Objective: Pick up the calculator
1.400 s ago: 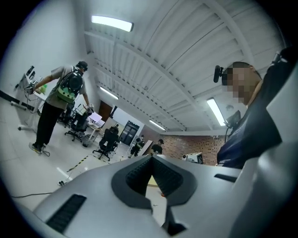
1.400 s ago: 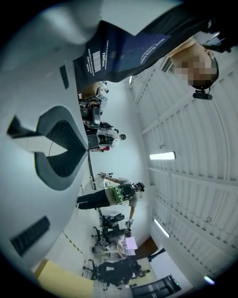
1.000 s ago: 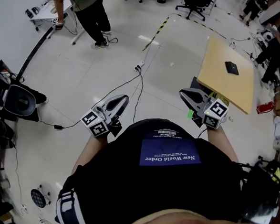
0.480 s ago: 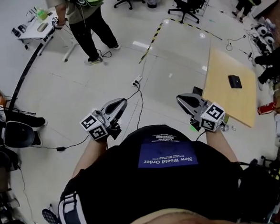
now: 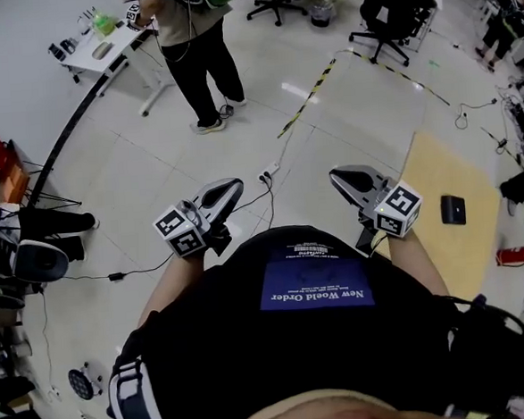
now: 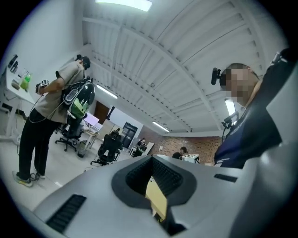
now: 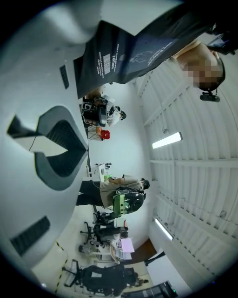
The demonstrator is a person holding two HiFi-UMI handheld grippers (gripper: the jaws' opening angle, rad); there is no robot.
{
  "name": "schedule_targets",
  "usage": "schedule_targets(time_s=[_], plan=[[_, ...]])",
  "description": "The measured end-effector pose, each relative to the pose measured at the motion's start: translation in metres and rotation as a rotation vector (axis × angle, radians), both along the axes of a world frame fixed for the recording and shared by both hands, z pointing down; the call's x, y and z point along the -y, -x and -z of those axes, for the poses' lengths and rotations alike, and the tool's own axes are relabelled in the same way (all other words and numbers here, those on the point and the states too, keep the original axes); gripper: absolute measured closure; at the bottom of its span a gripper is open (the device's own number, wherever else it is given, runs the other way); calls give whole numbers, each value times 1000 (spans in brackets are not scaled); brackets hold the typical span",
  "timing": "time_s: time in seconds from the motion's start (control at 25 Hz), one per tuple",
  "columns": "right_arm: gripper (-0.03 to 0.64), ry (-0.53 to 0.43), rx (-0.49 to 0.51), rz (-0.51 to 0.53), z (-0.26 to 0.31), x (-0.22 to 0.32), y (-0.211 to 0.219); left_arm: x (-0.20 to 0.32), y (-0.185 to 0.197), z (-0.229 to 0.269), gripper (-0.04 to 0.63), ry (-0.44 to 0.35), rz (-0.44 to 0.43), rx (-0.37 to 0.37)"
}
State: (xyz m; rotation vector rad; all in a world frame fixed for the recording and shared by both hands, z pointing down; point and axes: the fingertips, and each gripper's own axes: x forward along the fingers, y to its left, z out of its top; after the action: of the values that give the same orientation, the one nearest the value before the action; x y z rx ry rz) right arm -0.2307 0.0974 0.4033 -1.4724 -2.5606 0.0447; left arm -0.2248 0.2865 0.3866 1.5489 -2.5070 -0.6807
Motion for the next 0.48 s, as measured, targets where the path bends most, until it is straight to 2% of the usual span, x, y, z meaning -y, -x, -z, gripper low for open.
schedule_targets(time_s=[0.08,0.28,0.36,0.48], plan=[[632,23,3,-19,1,18,21,19,19,0,592,-9,-13,-15],[632,44,-5,-120,-6,52,67,51,80,-9,592,39,-119,-22],[632,45,-26,-225,-14,81,81,74,115,-15,592,33,-200,-36],[632,41,-51,-426,-26,134,89,128,162,-24,592,33,-390,-33]])
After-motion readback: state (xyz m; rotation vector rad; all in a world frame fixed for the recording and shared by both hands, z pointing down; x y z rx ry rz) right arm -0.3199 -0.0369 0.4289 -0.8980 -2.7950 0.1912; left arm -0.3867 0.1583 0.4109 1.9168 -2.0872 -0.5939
